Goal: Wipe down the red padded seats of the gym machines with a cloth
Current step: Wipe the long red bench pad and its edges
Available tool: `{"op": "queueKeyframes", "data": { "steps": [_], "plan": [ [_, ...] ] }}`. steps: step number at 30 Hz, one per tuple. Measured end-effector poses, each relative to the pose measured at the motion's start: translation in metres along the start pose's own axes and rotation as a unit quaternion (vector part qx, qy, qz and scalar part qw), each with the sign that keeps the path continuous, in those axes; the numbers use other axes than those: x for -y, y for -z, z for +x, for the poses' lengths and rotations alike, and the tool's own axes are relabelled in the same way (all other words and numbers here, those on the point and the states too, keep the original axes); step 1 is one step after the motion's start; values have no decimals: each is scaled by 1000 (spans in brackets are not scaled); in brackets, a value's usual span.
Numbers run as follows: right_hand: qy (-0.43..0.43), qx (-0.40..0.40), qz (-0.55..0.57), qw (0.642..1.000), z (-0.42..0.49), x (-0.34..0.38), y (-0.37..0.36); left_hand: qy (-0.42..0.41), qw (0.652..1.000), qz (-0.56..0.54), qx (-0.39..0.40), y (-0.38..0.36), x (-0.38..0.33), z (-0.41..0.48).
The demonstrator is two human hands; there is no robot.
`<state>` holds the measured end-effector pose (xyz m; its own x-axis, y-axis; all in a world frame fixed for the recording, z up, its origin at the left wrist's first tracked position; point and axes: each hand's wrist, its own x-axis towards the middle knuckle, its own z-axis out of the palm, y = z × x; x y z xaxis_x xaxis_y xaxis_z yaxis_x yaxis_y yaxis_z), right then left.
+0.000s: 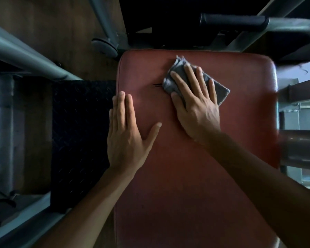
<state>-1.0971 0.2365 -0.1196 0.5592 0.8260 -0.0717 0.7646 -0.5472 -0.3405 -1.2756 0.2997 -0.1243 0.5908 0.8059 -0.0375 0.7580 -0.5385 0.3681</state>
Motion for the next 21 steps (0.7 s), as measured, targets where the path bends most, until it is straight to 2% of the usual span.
{"op": "queueKeyframes", "data": {
  "steps": [2, 5, 6, 9, 11, 14, 15, 16, 19, 20, 21],
  "plan": [
    [-4, -5, 9, 1000, -2, 15, -4, -4, 1000, 3, -1, 0, 0, 0],
    [109, 21, -32, 993, -33, 1, -3, -3, 1000, -2, 1, 1, 0, 1],
    [116, 25, -38, 992, -32, -4, -1, -2, 1000, 0, 1, 1, 0, 1],
    [13, 8, -8, 1000, 1, 12, -4, -5, 1000, 14, -1, 0, -1, 0],
    [0, 13, 6, 1000, 11, 29, -7, -9, 1000, 20, -1, 0, 0, 0],
    [132, 22, -29, 991, -14, 10, -5, -8, 1000, 12, 4, 1, 0, 0],
    [151, 26, -44, 987, -17, -2, 0, -8, 1000, 9, 6, 1, 0, 0],
    [137, 26, -46, 989, -13, -10, 3, -10, 1000, 9, 8, 2, 0, 0],
    [-12, 24, 1, 1000, 21, 13, 1, -12, 1000, 16, 7, 1, 1, 0],
    [-21, 26, 9, 999, 27, 27, -1, -14, 1000, 21, 7, 0, 1, -1],
    [4, 29, 9, 1000, 27, 37, -3, -15, 1000, 23, 7, 0, 2, -1]
  ]
}}
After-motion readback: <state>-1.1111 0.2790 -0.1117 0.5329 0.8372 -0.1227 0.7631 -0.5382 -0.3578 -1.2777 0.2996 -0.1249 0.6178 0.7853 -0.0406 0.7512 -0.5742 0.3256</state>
